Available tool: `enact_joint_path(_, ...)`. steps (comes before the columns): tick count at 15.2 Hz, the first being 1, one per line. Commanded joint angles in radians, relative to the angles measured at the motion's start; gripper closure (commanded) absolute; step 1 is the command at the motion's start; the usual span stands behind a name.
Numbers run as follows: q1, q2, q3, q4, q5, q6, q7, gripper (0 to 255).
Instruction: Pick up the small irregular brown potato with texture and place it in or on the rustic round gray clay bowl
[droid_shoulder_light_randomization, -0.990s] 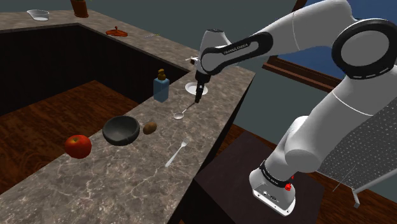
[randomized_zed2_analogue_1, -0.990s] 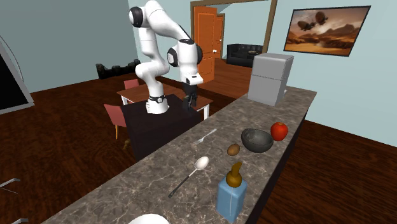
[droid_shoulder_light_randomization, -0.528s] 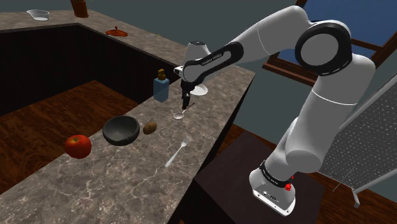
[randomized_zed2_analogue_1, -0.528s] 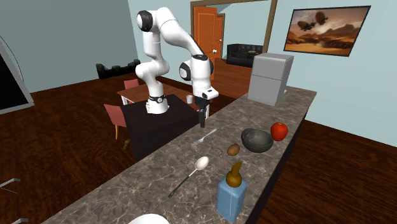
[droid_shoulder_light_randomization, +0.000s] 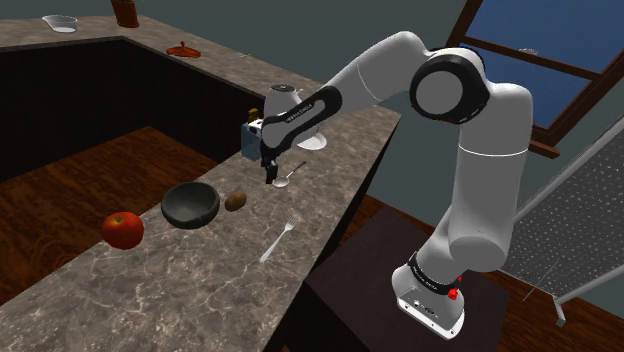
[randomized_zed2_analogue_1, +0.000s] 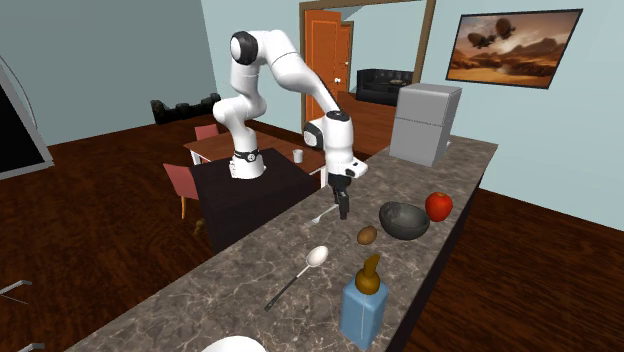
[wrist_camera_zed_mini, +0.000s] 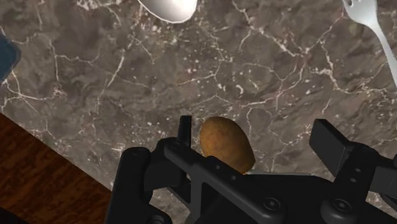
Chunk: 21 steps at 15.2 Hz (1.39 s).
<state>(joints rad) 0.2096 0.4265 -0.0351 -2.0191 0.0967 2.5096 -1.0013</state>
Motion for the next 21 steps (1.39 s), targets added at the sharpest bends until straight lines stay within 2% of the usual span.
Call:
enact_joint_path(1,0.004,0.071,0.019,0.055,-0.002,0.021,-0.035,0)
enact_joint_path(9,0.034,0.324,0.082,0.288,-0.041,0.055,-0.147,0)
enact_joint_path(16,0.039,0.41,0.081,0.332,-0.042,0.097,-0.147,0)
enact_joint_path(21,0.039,0.417,0.081,0.337,-0.042,0.1,-0.147,0)
